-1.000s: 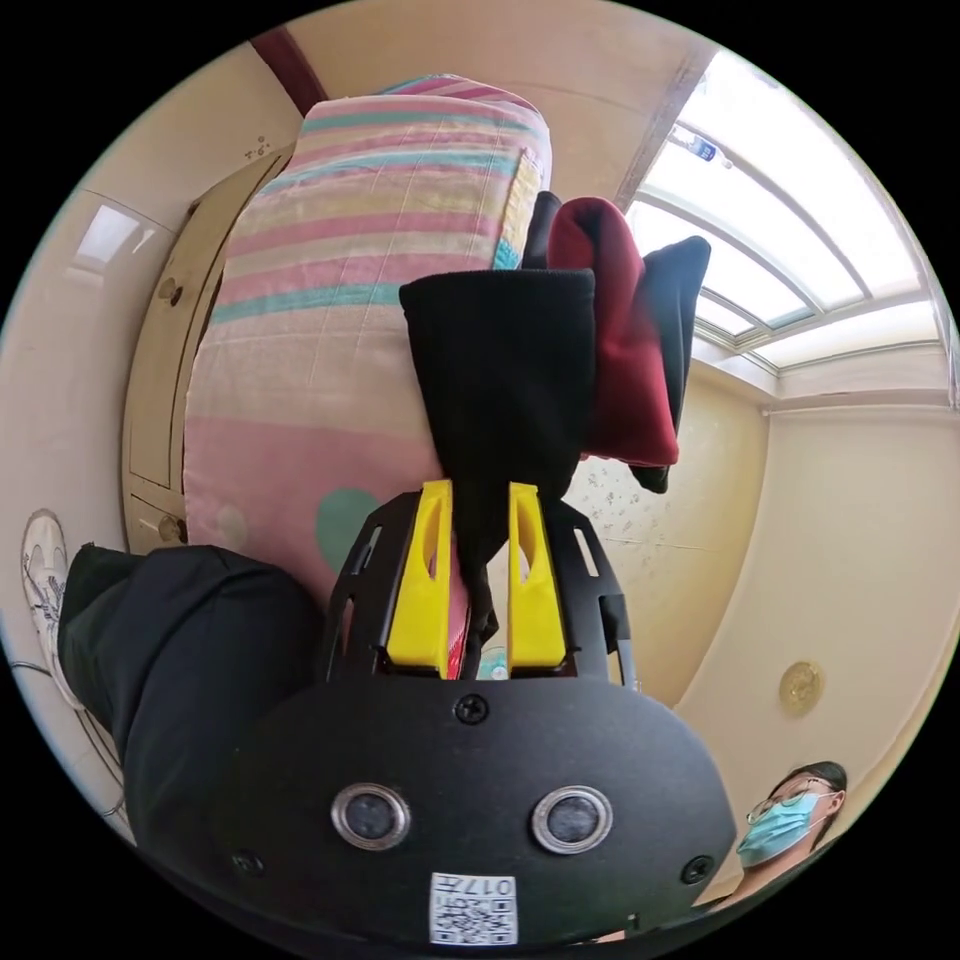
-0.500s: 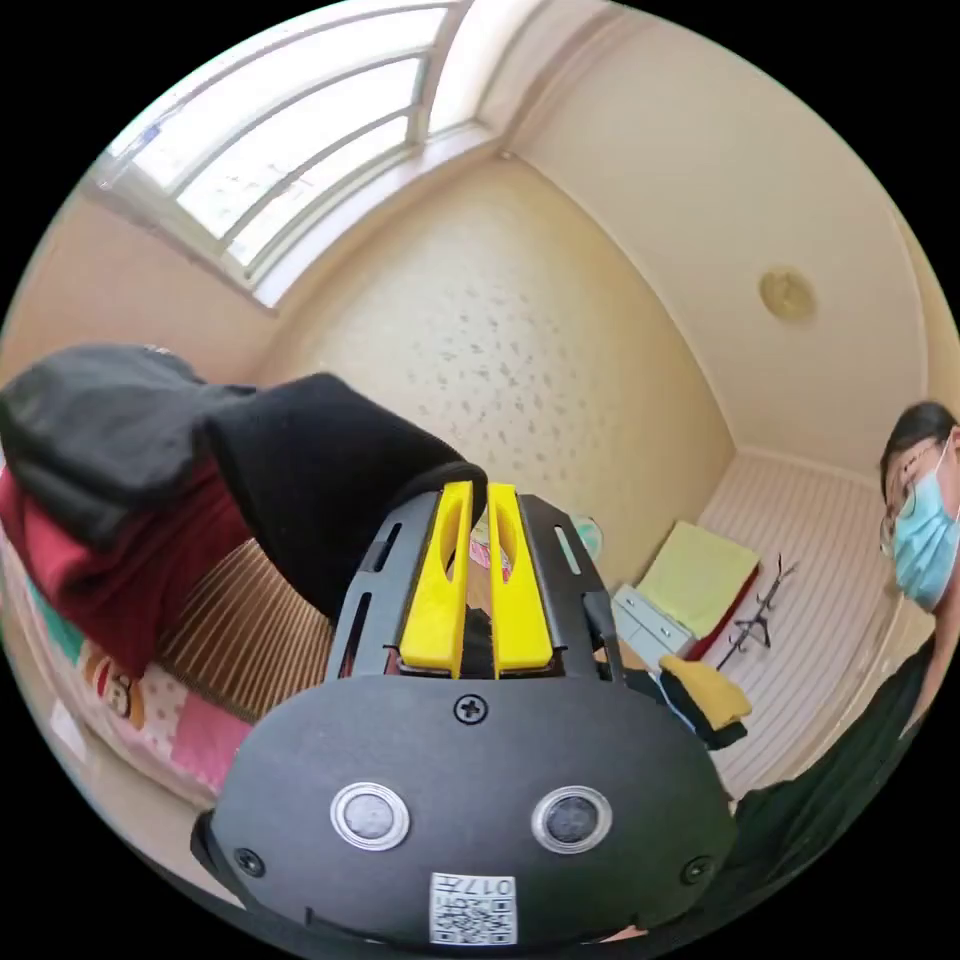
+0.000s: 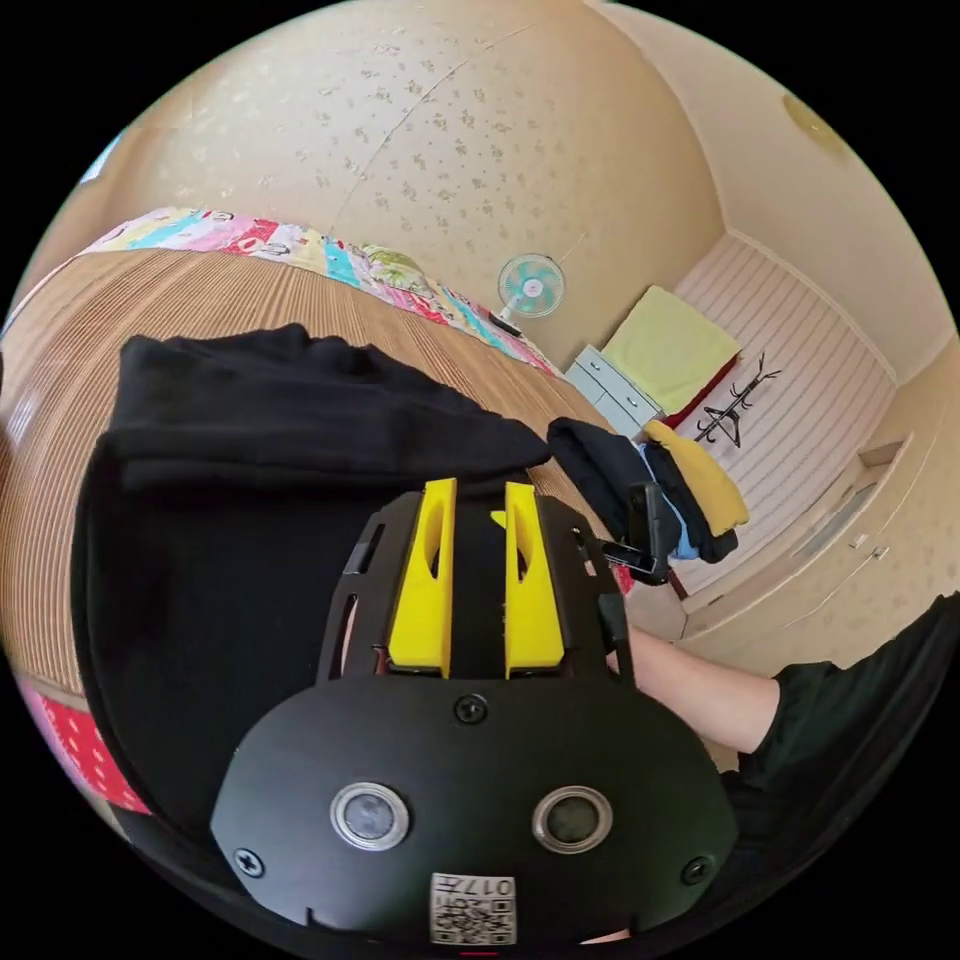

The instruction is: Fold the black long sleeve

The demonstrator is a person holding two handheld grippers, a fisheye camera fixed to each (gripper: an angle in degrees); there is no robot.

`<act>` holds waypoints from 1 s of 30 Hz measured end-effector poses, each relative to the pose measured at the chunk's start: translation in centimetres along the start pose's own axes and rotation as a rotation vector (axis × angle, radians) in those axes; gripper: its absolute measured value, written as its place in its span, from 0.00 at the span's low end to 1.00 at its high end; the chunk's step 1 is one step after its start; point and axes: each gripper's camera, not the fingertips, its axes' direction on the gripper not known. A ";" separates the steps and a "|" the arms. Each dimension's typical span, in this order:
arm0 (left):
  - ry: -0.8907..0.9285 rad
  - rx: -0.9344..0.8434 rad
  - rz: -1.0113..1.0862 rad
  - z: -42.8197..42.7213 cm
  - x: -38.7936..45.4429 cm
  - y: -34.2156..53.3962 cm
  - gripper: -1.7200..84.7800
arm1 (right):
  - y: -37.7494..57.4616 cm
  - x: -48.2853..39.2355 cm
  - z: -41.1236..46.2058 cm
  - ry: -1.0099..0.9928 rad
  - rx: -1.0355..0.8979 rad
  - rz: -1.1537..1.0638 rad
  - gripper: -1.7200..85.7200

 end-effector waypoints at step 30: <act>-0.513 -0.276 -0.083 12.8 -11.8 8.8 0.01 | 6.5 -12.8 11.9 0.679 -0.069 0.008 0.02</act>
